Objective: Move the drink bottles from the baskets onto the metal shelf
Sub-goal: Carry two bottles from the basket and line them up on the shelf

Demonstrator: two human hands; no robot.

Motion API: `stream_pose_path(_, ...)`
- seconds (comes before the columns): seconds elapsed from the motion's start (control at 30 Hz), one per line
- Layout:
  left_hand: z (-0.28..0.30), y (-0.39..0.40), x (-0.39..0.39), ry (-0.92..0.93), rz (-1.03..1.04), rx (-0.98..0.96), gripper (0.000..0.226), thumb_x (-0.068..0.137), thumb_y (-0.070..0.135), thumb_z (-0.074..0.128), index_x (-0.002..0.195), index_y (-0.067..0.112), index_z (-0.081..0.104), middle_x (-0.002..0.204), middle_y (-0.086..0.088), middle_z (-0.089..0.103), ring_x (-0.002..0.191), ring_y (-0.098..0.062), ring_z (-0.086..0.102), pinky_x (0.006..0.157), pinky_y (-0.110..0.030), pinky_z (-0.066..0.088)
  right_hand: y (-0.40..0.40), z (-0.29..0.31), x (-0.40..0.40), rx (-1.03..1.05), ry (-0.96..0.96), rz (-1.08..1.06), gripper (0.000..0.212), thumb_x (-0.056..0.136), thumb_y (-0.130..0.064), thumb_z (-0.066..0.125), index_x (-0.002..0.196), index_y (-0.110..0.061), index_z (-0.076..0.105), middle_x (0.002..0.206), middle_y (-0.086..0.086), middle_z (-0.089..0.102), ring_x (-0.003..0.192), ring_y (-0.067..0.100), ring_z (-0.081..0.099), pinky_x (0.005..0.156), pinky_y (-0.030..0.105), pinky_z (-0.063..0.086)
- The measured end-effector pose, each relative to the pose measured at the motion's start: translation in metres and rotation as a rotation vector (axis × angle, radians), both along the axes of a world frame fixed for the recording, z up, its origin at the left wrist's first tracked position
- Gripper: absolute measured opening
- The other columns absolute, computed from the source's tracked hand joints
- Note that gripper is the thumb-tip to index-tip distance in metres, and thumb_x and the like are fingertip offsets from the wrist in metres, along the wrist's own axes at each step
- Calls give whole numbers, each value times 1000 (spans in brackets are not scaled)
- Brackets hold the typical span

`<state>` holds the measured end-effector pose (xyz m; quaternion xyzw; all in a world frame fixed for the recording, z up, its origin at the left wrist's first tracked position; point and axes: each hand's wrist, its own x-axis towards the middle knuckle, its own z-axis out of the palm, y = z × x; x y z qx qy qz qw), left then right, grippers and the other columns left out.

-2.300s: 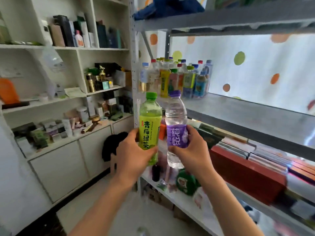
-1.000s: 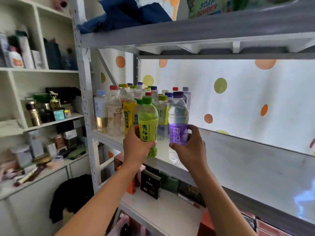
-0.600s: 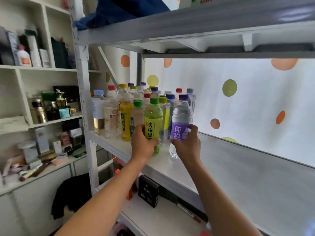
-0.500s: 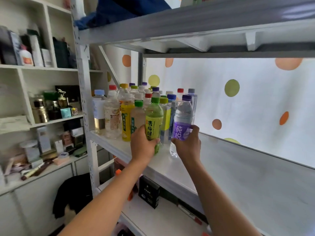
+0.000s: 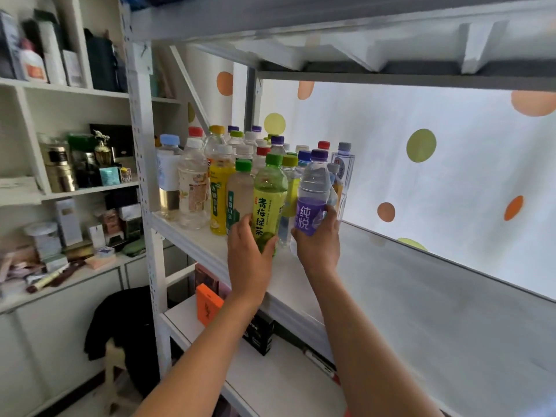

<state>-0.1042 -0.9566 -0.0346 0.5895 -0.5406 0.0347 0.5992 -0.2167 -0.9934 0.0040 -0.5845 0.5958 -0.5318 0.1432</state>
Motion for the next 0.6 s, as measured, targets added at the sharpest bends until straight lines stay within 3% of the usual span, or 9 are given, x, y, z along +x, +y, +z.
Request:
stream_pose_path(0.23, -5, -6, 2, -2, -15, 36, 64, 83, 35, 72, 133, 12, 39, 127, -6, 48, 118, -18, 46, 91, -25, 43, -2, -3, -1, 6, 6, -8, 86, 79, -24, 78, 147, -24, 26, 146, 6, 45, 124, 29, 53, 91, 44, 52)
stream_pose_path(0.3, -6, -7, 3, 15, -9, 48, 66, 82, 36, 73, 134, 13, 39, 127, -5, 49, 119, -17, 45, 92, -25, 43, 1, -2, 0, 33, -21, 4, 92, 76, -23, 80, 148, -20, 23, 147, 9, 43, 129, 30, 49, 98, 46, 50)
stream_pose_path(0.4, -3, -6, 3, 40, -13, 52, 72, 77, 35, 77, 133, 12, 39, 128, -6, 48, 120, -17, 42, 97, -32, 44, 18, -1, 0, 98, 55, -13, 96, 80, -29, 78, 153, -13, 17, 154, 12, 34, 141, 30, 34, 115, 44, 34)
stream_pose_path(0.5, 0, -2, 1, 25, -27, 49, 76, 76, 35, 78, 135, 12, 36, 132, -6, 44, 123, -16, 38, 100, -37, 44, 49, -7, 2, 68, 210, -9, 81, 90, -28, 65, 155, -18, 18, 160, 8, 24, 147, 27, 22, 120, 42, 23)
stream_pose_path(0.6, 0, 14, 1, -12, -61, 29, 66, 87, 33, 69, 139, 14, 33, 139, -5, 39, 128, -17, 37, 104, -38, 41, 77, -21, 6, -45, 327, 41, 63, 92, -23, 60, 149, -19, 34, 157, 6, 31, 147, 26, 23, 121, 42, 22)
